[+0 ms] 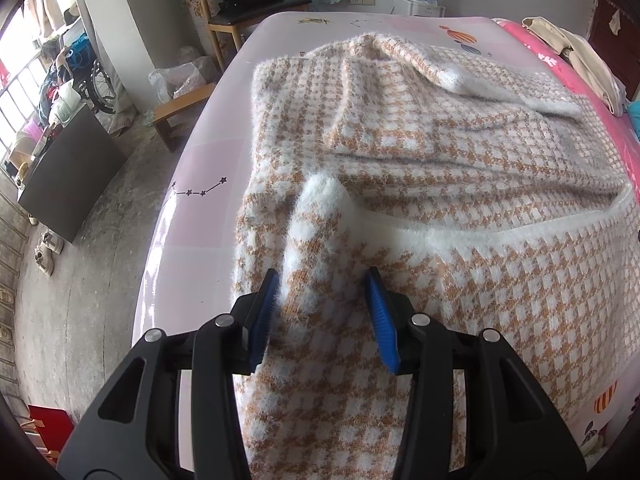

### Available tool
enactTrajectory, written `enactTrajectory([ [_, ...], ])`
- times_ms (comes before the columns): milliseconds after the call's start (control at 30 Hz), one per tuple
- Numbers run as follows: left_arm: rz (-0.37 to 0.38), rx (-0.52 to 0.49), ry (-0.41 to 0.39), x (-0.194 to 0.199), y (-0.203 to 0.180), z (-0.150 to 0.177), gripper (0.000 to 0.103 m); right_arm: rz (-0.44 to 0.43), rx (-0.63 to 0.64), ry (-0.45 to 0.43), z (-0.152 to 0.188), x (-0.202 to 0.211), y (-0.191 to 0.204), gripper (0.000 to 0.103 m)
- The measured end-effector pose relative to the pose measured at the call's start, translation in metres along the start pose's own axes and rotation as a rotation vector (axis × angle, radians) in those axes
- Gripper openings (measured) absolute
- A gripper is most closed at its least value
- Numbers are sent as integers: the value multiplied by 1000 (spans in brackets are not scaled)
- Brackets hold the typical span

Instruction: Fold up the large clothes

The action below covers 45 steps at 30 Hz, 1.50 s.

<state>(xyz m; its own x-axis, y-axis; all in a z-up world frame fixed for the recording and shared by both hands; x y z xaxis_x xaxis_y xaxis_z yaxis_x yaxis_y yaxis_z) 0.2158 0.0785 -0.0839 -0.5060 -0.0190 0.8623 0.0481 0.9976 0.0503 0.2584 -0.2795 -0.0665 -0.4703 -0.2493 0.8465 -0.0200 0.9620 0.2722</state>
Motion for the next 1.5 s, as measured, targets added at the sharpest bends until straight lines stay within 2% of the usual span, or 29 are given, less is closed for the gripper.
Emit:
enactTrajectory([
  [367, 1, -1, -3, -1, 1, 0, 43, 68, 40, 30, -8, -21, 1, 35],
  [533, -1, -4, -12, -1, 0, 0, 43, 133, 84, 19, -1, -16, 12, 14],
  [633, 1, -14, -28, 2, -2, 1, 38, 166, 101, -4, 1, -10, 18, 9],
  [733, -20, -37, -79, 10, -3, 3, 19, 195, 119, -43, 3, 1, 26, 8],
  [833, -21, -52, -124, 22, -4, 6, 11, 216, 131, -86, 8, 19, 32, 8],
  [1000, -26, -62, -219, 53, -3, 9, 10, 230, 136, -161, 14, 52, 44, 8],
  [1133, -15, -57, -260, 68, 0, 11, 10, 233, 129, -208, 20, 70, 50, 8],
  [1500, -21, -51, -298, 89, 0, 23, 10, 222, 119, -255, 34, 86, 54, 8],
])
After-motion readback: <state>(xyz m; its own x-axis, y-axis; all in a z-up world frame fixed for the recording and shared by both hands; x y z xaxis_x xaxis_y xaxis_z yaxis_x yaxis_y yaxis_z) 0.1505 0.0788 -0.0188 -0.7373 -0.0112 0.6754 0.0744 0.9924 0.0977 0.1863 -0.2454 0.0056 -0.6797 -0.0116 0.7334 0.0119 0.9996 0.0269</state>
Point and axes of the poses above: each gripper's, at about its wrist camera, not at the fingertips, and x roughly against the way its jaws point, y to its left, z to its underside, the point moved 3 cm from there along -x, roughly the way its jaws point, and after that the axes turned 1 degree about x, right-handed, at the moved point
